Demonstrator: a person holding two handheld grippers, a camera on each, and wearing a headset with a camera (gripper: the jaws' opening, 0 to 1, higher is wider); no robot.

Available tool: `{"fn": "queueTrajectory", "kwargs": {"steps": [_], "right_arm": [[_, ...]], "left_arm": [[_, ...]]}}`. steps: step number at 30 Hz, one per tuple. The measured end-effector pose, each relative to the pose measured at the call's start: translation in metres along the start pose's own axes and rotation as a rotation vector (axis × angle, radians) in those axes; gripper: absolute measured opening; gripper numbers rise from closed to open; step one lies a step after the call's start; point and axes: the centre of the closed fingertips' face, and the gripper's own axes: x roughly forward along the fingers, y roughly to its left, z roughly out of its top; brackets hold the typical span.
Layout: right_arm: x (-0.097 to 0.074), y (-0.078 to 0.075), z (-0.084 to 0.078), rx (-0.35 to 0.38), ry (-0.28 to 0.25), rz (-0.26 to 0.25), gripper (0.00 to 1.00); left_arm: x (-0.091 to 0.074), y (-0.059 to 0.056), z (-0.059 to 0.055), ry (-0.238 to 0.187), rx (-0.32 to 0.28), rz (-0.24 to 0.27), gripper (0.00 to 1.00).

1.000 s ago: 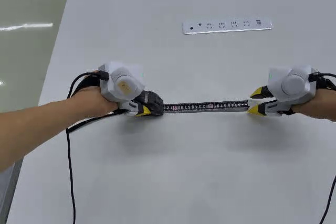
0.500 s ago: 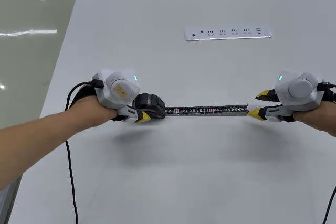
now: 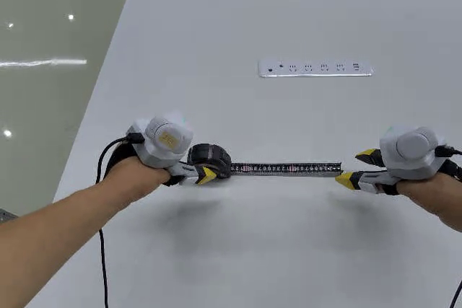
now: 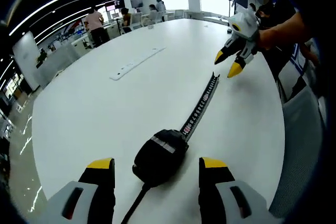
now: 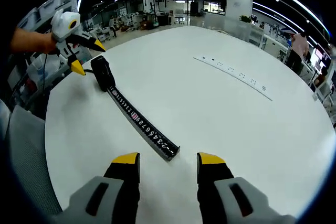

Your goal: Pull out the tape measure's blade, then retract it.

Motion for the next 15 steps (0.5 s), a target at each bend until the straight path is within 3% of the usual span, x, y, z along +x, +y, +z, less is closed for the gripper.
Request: {"fn": "queueTrajectory", "kwargs": {"steps": [15], "right_arm": [[-0.02,0.01,0.001,0.105,-0.049,-0.062,0.5]], "left_arm": [[-0.02,-0.004,-0.01,-0.04,-0.171,0.1,0.7]]}}
